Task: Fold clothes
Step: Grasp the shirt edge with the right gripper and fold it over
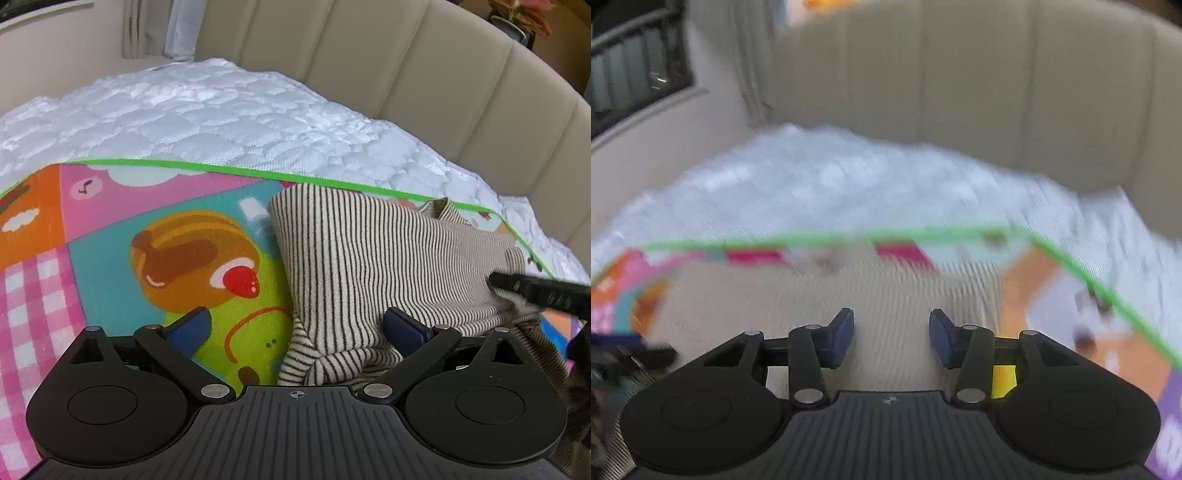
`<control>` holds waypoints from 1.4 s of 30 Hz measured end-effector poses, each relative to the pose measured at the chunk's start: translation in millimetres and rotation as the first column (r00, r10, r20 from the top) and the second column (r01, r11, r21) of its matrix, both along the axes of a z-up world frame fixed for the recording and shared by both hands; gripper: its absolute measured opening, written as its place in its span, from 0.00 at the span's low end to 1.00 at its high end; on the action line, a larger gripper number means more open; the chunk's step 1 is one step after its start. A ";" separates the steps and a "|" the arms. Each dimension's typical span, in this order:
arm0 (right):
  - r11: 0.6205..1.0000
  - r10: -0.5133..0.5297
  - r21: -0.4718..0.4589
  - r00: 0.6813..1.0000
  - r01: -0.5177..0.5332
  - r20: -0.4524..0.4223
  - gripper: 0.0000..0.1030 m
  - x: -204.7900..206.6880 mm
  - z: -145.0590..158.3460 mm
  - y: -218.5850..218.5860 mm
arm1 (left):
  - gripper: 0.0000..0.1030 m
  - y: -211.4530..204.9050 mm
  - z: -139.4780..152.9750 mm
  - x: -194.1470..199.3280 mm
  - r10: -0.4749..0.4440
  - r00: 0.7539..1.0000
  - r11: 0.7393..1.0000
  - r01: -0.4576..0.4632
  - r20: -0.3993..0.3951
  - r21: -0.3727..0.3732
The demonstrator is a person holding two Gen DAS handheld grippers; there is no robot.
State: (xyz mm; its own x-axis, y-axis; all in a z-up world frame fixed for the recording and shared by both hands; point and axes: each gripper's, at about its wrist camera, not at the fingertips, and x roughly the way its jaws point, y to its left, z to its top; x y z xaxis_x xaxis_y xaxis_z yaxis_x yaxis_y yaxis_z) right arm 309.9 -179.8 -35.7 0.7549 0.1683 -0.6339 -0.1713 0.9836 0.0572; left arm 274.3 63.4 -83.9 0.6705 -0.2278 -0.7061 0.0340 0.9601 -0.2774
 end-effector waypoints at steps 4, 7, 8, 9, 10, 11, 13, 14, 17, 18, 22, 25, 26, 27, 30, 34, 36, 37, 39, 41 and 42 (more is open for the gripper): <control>0.998 0.022 -0.053 1.000 -0.021 0.002 0.44 45.7 -2.4 22.6 | 0.99 21.8 2.0 1.4 0.071 0.997 0.994 -0.070 0.003 -0.085; 0.998 0.000 -0.065 0.999 -0.003 -0.052 0.38 75.7 -24.5 33.5 | 1.00 41.6 3.2 2.7 0.136 0.991 0.978 -0.134 0.003 -0.157; 0.998 0.008 -0.057 0.997 -0.012 -0.072 0.24 82.5 -31.1 36.3 | 1.00 48.2 3.7 3.1 0.158 0.987 0.971 -0.155 0.001 -0.181; 0.999 0.017 -0.050 0.996 -0.021 -0.092 0.15 89.3 -37.8 39.0 | 1.00 54.8 4.1 3.5 0.179 0.984 0.963 -0.176 0.000 -0.205; 0.998 0.026 -0.049 0.995 -0.031 -0.098 0.10 92.8 -40.7 42.0 | 1.00 61.2 4.3 3.9 0.200 0.980 0.955 -0.195 0.000 -0.225; 0.997 0.036 -0.059 0.996 -0.041 -0.082 0.05 91.1 -37.8 45.3 | 1.00 68.3 4.0 4.4 0.225 0.974 0.944 -0.218 0.000 -0.249; 0.998 0.051 -0.024 0.998 -0.052 -0.034 0.05 73.0 -18.6 40.5 | 1.00 78.3 2.6 5.0 0.265 0.964 0.922 -0.253 -0.002 -0.294; 0.998 0.056 0.005 0.998 -0.056 -0.006 0.05 60.7 -6.1 35.6 | 1.00 82.1 1.9 5.5 0.278 0.961 0.911 -0.265 -0.003 -0.315; 0.992 0.088 0.080 0.995 -0.093 0.054 0.04 8.5 34.3 11.8 | 1.00 87.7 2.4 4.2 0.301 0.954 0.891 -0.282 -0.001 -0.355; 0.990 0.098 0.095 0.993 -0.104 0.065 0.04 -12.9 45.6 4.2 | 1.00 89.0 3.7 1.8 0.306 0.952 0.881 -0.285 -0.004 -0.377; 0.982 0.118 0.143 0.992 -0.123 0.041 0.04 -85.4 58.9 -17.0 | 1.00 94.3 14.1 -10.0 0.317 0.949 0.830 -0.279 -0.004 -0.483; 0.981 0.133 0.147 0.991 -0.131 -0.005 0.04 -126.0 47.8 -22.6 | 1.00 90.0 35.2 -24.0 0.307 0.951 0.827 -0.250 0.031 -0.503; 0.980 0.137 0.148 0.990 -0.133 -0.020 0.04 -139.5 44.1 -24.5 | 1.00 87.3 43.5 -29.3 0.302 0.952 0.835 -0.242 0.044 -0.494; 0.979 0.142 0.150 0.989 -0.135 -0.035 0.04 -153.1 40.4 -26.4 | 1.00 83.8 51.4 -34.2 0.299 0.953 0.845 -0.237 0.056 -0.479; 0.977 0.160 0.154 0.984 -0.146 -0.084 0.06 -177.7 30.1 -32.0 | 1.00 68.6 68.3 -46.0 0.263 0.963 0.870 -0.214 0.051 -0.444; 0.976 0.124 0.187 0.991 -0.114 -0.044 0.44 -205.6 47.2 -66.7 | 1.00 48.2 71.6 -66.9 0.132 0.991 0.920 -0.124 -0.003 -0.371; 0.977 0.071 0.202 0.997 -0.069 -0.005 0.68 -212.3 58.1 -88.8 | 1.00 38.7 69.2 -77.0 0.063 0.997 0.944 -0.074 -0.043 -0.323; 0.977 0.041 0.209 0.999 -0.041 0.003 0.68 -213.0 61.3 -99.8 | 1.00 34.0 68.0 -82.1 0.030 0.997 0.953 -0.048 -0.065 -0.300; 0.973 -0.009 0.230 1.000 0.014 -0.021 0.68 -208.5 59.1 -117.7 | 1.00 29.0 60.7 -91.3 -0.028 0.992 0.949 -0.013 -0.124 -0.316; 0.965 -0.034 0.257 0.997 0.051 -0.070 0.70 -202.5 49.0 -128.3 | 1.00 25.8 52.5 -100.0 -0.075 0.981 0.936 0.008 -0.176 -0.351; 0.962 -0.042 0.265 0.995 0.066 -0.094 0.70 -199.1 42.7 -131.3 | 1.00 24.7 47.2 -102.7 -0.086 0.977 0.926 0.005 -0.196 -0.378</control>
